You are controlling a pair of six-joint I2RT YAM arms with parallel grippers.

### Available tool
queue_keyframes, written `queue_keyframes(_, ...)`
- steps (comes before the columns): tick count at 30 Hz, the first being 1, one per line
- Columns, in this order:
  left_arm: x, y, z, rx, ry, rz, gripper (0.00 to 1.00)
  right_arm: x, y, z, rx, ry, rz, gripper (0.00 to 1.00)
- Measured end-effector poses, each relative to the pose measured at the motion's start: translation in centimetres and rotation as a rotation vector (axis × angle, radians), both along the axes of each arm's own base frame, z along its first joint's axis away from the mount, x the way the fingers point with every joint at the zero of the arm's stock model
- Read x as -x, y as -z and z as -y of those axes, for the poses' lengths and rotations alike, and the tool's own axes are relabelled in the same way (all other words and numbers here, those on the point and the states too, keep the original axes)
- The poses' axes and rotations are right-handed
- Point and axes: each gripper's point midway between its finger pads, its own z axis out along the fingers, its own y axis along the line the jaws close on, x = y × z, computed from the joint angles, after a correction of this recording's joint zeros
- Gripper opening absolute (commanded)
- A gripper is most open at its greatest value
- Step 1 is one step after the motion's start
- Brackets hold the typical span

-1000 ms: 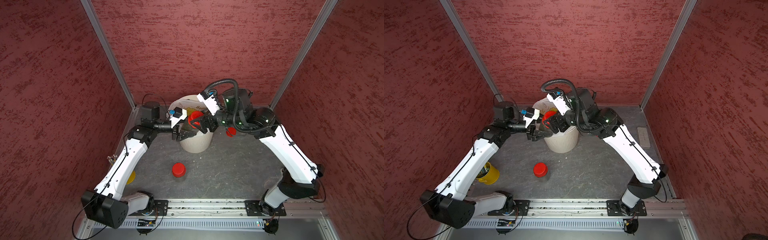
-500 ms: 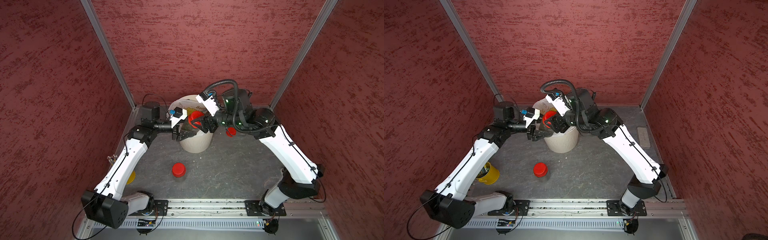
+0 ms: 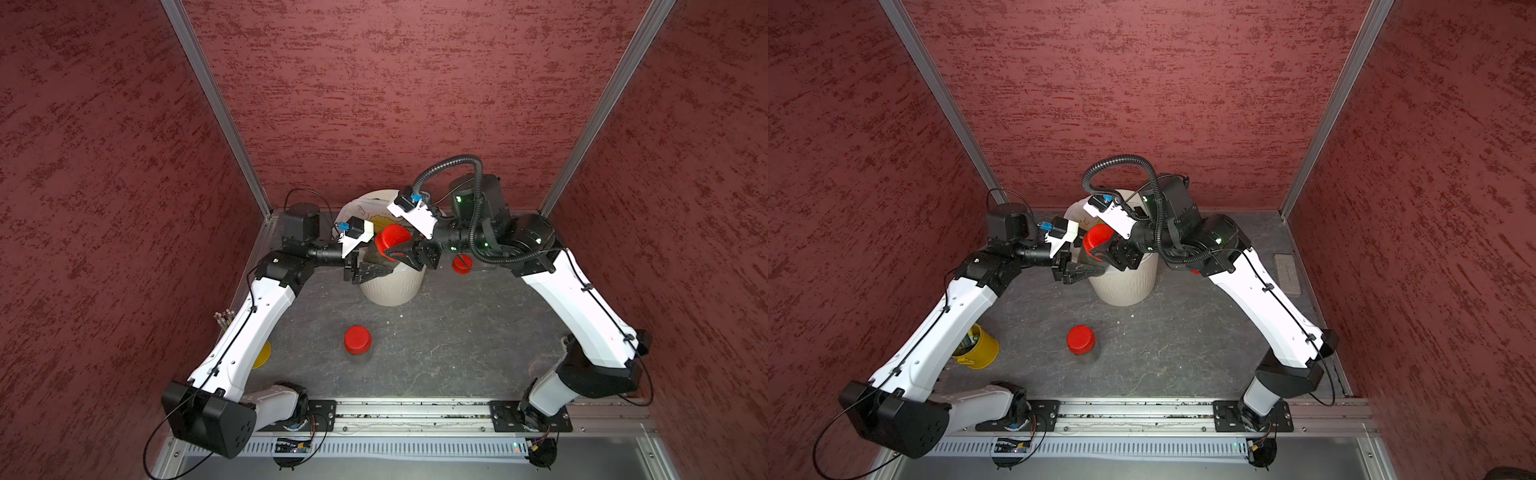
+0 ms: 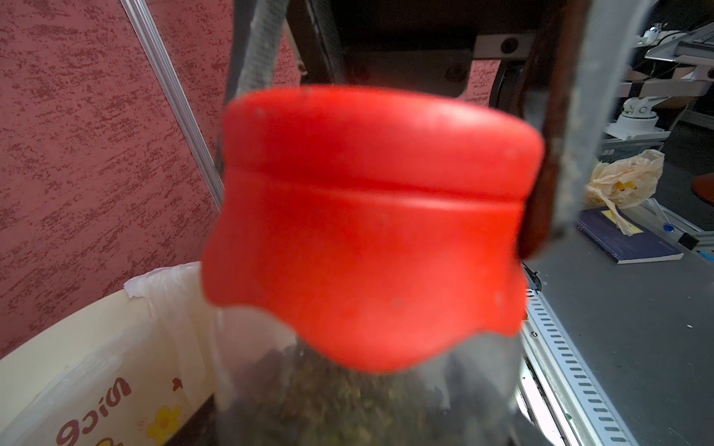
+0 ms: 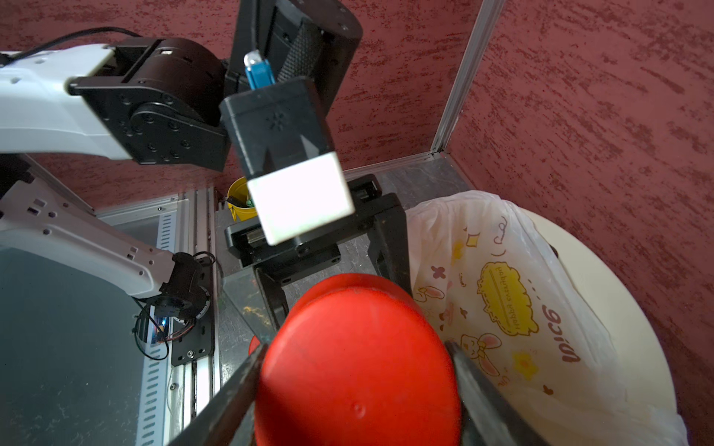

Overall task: Empty moldy tea leaves from jars
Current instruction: Unscrew the lid from the jar.

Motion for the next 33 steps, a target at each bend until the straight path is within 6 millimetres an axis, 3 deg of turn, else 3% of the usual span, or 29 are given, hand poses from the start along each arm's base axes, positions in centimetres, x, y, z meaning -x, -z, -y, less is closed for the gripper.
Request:
queue_keyframes(7, 0.3, -0.4, -0.1, 0.008, 0.007, 0.017, 0.66, 0.3, -0.3, -0.4, 0.05, -0.082, 0.05, 0.6)
queue_keyframes(12, 0.3, -0.3, -0.1, 0.005, 0.004, 0.01, 0.66, 0.5, -0.3, -0.4, 0.052, -0.107, 0.059, 0.85)
queue_keyframes(17, -0.2, 0.0, -0.1, -0.005, -0.02, -0.007, 0.66, 0.4, -0.9, -0.7, 0.019, -0.086, 0.041, 0.99)
queue_keyframes(27, -1.0, 0.5, -0.2, -0.022, -0.058, -0.02, 0.66, -1.7, -3.0, 0.8, -0.099, 0.177, -0.055, 0.96)
queue_keyframes(33, -1.2, 0.6, -0.3, -0.028, -0.073, -0.018, 0.66, -1.7, -2.7, 1.3, -0.135, 0.264, -0.163, 0.95)
